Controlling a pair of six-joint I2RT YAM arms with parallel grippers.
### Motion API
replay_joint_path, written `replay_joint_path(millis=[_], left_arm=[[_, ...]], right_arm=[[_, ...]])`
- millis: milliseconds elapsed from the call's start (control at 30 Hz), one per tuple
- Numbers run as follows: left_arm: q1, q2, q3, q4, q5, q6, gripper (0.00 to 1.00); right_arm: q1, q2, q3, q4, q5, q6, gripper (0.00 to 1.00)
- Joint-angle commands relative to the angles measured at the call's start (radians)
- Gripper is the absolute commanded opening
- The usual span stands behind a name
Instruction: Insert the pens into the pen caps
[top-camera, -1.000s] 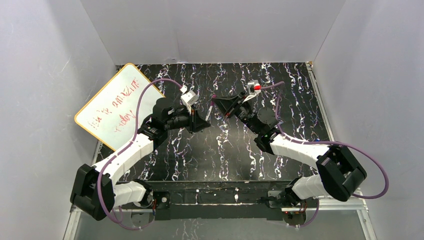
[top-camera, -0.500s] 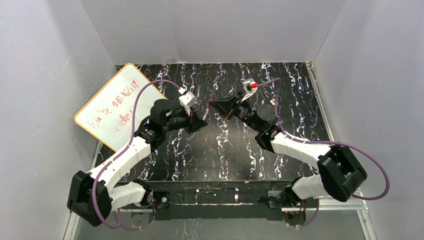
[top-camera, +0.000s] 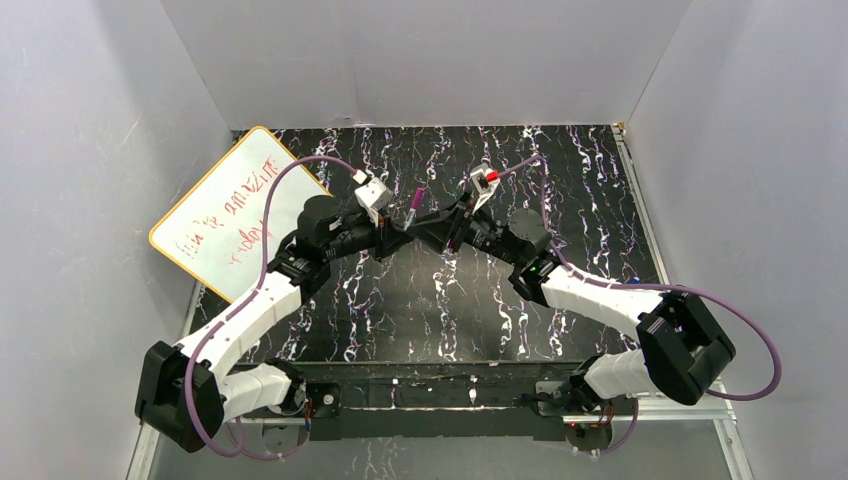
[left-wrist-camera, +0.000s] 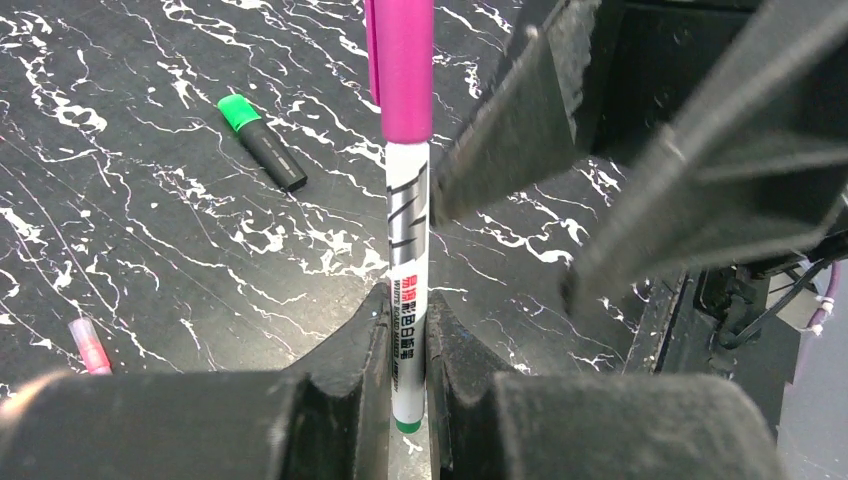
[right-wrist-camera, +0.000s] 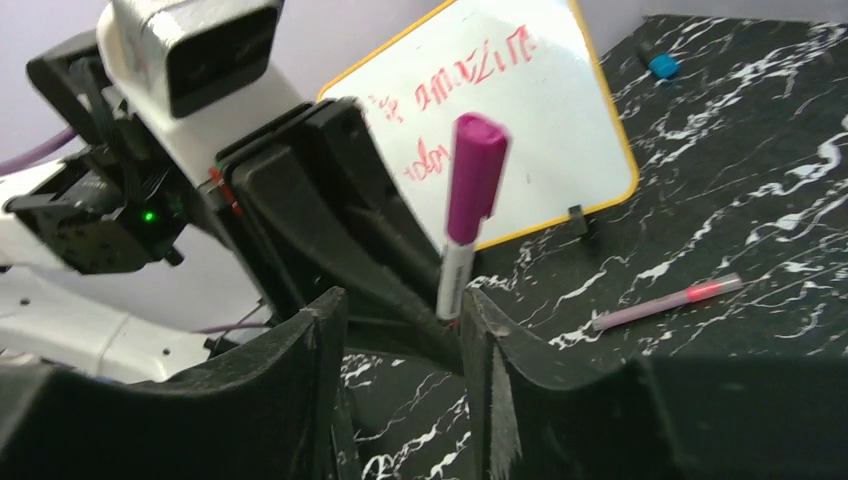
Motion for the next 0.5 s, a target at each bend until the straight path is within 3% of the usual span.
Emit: replay_joint_path(millis=[0,467], left_arm=[[0.006,0.014,0.028,0.041,0.015,0.011,0.0],[0.004,0.035,0.012,0.0,0.045,0.02,0.0]], right_arm=[[0.01,0.001,0.03,-0.001,-0.073,-0.005,0.55],[0.008,-0.007,-0.014,0.114,0.153,-0.058,0.64]])
